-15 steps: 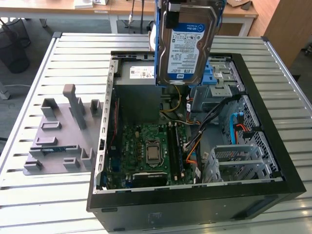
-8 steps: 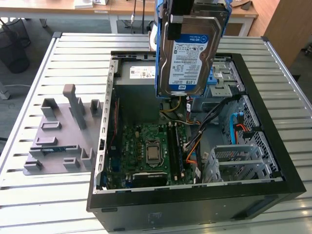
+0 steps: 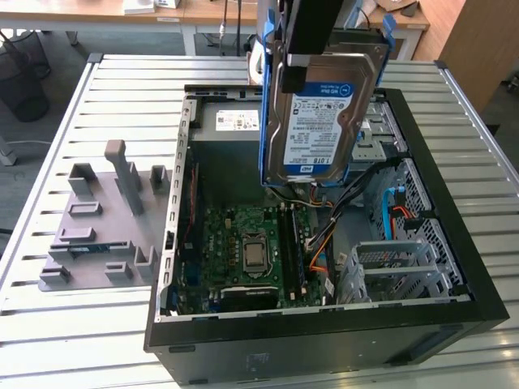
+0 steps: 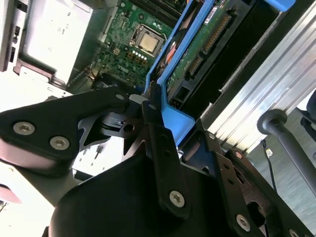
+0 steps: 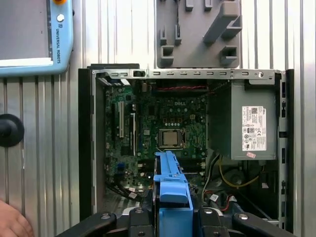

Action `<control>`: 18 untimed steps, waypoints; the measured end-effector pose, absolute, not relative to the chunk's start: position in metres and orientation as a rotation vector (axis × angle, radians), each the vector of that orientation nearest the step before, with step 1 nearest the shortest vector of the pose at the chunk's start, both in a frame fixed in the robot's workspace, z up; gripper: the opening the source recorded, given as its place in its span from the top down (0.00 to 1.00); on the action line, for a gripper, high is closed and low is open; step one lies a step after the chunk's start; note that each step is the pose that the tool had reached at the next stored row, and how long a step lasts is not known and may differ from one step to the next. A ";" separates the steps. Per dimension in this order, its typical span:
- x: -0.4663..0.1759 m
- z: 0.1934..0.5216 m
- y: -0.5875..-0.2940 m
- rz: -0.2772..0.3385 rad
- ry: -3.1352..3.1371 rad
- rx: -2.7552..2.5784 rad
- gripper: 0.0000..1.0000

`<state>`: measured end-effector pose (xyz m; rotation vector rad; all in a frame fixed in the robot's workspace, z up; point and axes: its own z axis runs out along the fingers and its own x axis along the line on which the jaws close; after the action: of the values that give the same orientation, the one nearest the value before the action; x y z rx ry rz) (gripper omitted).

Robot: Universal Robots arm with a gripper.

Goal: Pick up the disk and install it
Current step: 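Insert the disk into the insertion slot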

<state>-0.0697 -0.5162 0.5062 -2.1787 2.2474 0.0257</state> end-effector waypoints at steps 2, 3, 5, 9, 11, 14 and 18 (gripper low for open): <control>-0.069 0.504 -0.520 0.026 2.247 -2.179 0.64; -0.068 0.503 -0.521 0.026 2.247 -2.178 0.64; -0.065 0.502 -0.522 0.026 2.247 -2.179 0.64; -0.055 0.500 -0.523 0.026 2.247 -2.179 0.64; -0.051 0.499 -0.524 0.026 2.246 -2.179 0.64; -0.046 0.497 -0.525 0.026 2.246 -2.180 0.64; -0.046 0.494 -0.536 0.026 2.245 -2.180 0.64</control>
<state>-0.0459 -0.5356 0.4944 -2.1801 2.2454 0.0263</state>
